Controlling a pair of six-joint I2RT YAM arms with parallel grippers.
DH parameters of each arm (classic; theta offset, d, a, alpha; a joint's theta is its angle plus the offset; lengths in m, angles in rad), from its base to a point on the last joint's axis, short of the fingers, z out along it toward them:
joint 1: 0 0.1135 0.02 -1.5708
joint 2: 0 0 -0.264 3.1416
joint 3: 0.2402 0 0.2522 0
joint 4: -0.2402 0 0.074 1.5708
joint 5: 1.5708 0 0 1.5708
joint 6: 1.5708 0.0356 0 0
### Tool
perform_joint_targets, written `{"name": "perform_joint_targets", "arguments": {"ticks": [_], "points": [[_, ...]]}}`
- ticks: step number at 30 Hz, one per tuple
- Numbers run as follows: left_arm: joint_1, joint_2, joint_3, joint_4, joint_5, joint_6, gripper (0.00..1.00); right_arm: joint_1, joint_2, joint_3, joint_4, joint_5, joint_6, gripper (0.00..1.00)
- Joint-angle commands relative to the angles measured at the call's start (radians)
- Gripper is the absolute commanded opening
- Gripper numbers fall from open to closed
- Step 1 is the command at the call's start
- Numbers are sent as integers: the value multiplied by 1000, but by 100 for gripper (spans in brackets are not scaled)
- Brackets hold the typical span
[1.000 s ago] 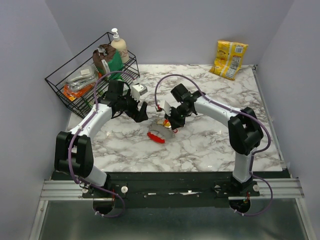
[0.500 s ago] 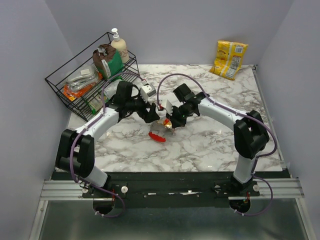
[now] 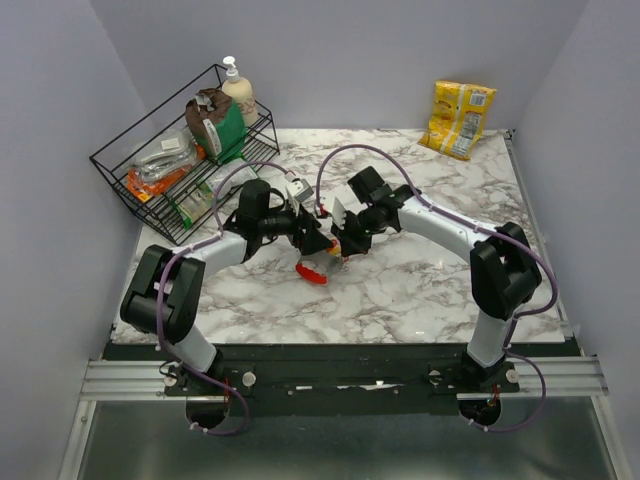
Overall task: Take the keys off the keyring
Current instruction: Pick up the keyring from the center of the board.
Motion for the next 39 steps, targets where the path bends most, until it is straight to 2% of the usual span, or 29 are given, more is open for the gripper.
{"name": "perform_joint_targets", "arguments": {"ticks": [1, 13, 17, 25, 32, 39], "points": [[-29, 27, -9, 124, 43, -47, 95, -17, -17, 5, 29, -71, 31, 1], [-34, 29, -34, 112, 46, -32, 89, -94, -29, 8, 29, -200, 76, 1], [-37, 44, -17, 115, 65, -53, 83, -95, -22, 8, 28, -220, 77, 1], [-53, 87, 21, 78, 36, -35, 80, -95, -17, 17, 20, -232, 81, 1], [-75, 109, 41, 44, 48, -14, 50, -95, -20, 16, 20, -233, 84, 1], [-87, 112, 51, 36, 71, -14, 52, -95, -25, 16, 20, -232, 84, 1]]}}
